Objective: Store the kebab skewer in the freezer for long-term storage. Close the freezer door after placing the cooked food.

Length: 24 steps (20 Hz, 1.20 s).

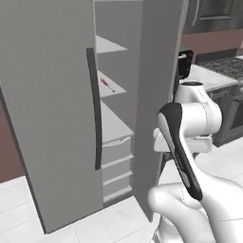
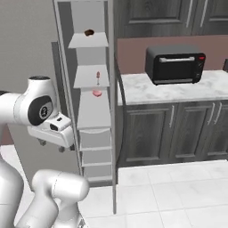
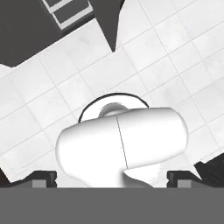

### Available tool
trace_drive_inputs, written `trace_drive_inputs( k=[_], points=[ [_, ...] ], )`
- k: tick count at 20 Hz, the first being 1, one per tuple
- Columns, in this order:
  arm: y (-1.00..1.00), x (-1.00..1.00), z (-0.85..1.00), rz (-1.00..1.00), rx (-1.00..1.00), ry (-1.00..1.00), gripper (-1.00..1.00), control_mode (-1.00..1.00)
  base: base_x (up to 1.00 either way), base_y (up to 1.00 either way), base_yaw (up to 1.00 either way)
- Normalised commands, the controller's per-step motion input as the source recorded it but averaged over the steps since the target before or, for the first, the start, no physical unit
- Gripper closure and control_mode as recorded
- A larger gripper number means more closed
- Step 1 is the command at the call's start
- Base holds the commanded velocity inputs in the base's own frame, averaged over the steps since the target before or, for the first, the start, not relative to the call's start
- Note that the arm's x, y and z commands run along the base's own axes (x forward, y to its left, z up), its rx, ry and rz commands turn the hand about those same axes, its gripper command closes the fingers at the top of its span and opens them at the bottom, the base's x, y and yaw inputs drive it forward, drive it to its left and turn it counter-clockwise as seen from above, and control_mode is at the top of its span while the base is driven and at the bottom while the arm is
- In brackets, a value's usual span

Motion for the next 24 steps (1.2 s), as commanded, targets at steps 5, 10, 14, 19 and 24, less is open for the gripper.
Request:
trace_drive_inputs(
  k=[5,10,14,19,24],
  points=[
    [0.0,0.0,0.0,0.0,0.0,0.0,-1.0,1.0,-0.24,-0.29,0.27],
    [0.0,0.0,0.0,0.0,0.0,0.0,-1.0,1.0,0.0,-0.57,0.32],
    [0.0,0.0,0.0,0.0,0.0,0.0,-1.0,1.0,0.0,-0.7,0.3],
    [0.0,0.0,0.0,0.0,0.0,0.0,-1.0,1.0,-0.01,-0.38,0.22],
    [0.0,0.0,0.0,0.0,0.0,0.0,-1.0,1.0,0.14,-0.03,0.15]
  ],
)
